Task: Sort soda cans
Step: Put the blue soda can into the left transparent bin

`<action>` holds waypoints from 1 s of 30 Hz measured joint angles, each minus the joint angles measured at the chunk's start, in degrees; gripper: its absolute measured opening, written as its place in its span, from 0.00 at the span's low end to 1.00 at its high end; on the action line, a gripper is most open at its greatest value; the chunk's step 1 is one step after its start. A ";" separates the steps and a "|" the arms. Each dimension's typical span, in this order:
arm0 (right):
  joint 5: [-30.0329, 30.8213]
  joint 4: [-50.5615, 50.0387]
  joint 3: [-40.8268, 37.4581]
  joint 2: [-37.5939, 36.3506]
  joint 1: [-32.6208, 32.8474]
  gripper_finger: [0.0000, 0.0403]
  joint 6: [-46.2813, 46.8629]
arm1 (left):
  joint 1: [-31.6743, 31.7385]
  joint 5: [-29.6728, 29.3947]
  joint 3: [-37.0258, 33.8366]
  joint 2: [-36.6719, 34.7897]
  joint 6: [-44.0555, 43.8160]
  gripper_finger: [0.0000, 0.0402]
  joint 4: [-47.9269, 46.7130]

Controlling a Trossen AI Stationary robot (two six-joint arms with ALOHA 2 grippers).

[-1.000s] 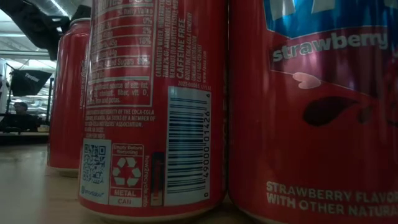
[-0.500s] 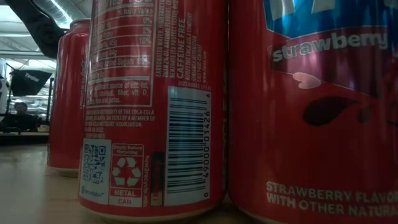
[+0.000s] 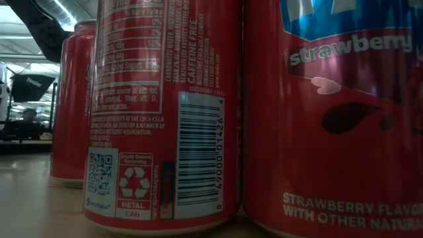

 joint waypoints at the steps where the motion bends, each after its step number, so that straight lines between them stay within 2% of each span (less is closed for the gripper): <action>1: 0.00 0.00 0.00 0.00 0.00 0.91 0.00 | 0.00 -0.02 0.00 0.00 -0.04 0.61 0.00; 10: 0.00 0.00 0.00 -0.01 0.00 0.91 0.00 | 0.02 -0.57 0.00 -0.25 0.67 0.81 0.29; 18: 0.00 -0.04 0.00 0.00 0.00 0.91 0.00 | -0.09 -0.40 1.15 -5.59 3.64 0.83 -0.48; 23: 0.00 -0.07 0.00 -0.01 0.00 0.91 0.02 | -0.09 -0.36 2.94 -10.92 4.64 0.84 -7.45; 30: 0.00 -0.08 0.00 0.00 0.00 0.91 0.14 | -2.68 -0.21 5.72 -18.27 4.00 0.84 -23.47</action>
